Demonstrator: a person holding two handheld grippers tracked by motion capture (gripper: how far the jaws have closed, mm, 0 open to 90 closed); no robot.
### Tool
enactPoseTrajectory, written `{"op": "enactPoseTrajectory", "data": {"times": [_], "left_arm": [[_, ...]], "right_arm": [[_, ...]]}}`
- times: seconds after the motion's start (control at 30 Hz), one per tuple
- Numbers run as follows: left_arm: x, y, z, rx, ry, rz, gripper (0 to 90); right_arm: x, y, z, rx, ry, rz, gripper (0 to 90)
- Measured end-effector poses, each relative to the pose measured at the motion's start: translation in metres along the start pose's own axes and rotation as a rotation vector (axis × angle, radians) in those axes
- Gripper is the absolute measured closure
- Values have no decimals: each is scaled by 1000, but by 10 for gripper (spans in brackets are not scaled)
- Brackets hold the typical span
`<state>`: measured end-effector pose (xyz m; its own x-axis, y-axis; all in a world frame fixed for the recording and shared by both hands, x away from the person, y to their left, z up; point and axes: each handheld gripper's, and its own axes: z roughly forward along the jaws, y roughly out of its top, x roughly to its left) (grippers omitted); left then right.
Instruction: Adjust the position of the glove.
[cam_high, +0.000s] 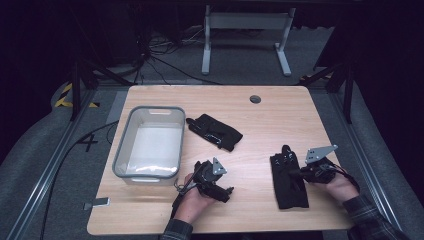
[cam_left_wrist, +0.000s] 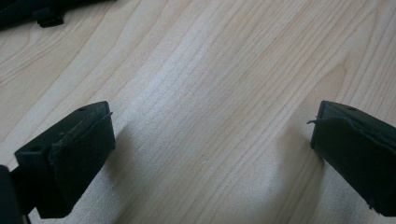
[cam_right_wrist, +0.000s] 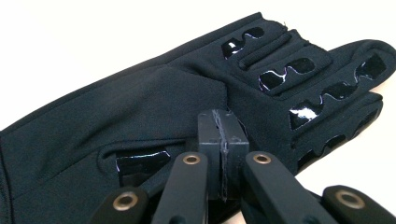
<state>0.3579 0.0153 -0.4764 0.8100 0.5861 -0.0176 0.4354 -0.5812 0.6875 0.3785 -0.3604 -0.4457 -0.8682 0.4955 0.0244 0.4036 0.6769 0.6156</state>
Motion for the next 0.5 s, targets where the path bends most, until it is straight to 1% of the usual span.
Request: {"op": "enactPoseTrajectory", "data": {"times": [0.03, 0.07, 0.17, 0.33, 0.5], "left_arm": [[0, 0, 0, 0, 0, 0, 1], [0, 0, 0, 0, 0, 0, 1], [0, 0, 0, 0, 0, 0, 1], [0, 0, 0, 0, 0, 0, 1], [0, 0, 0, -2, 1, -1, 0]], "right_arm": [[4, -2, -1, -4, 0, 1, 900], [4, -2, -1, -4, 0, 1, 900], [11, -6, -3, -5, 3, 0, 900], [20, -11, -6, -7, 5, 8, 900], [23, -12, -8, -7, 10, 5, 897]]}}
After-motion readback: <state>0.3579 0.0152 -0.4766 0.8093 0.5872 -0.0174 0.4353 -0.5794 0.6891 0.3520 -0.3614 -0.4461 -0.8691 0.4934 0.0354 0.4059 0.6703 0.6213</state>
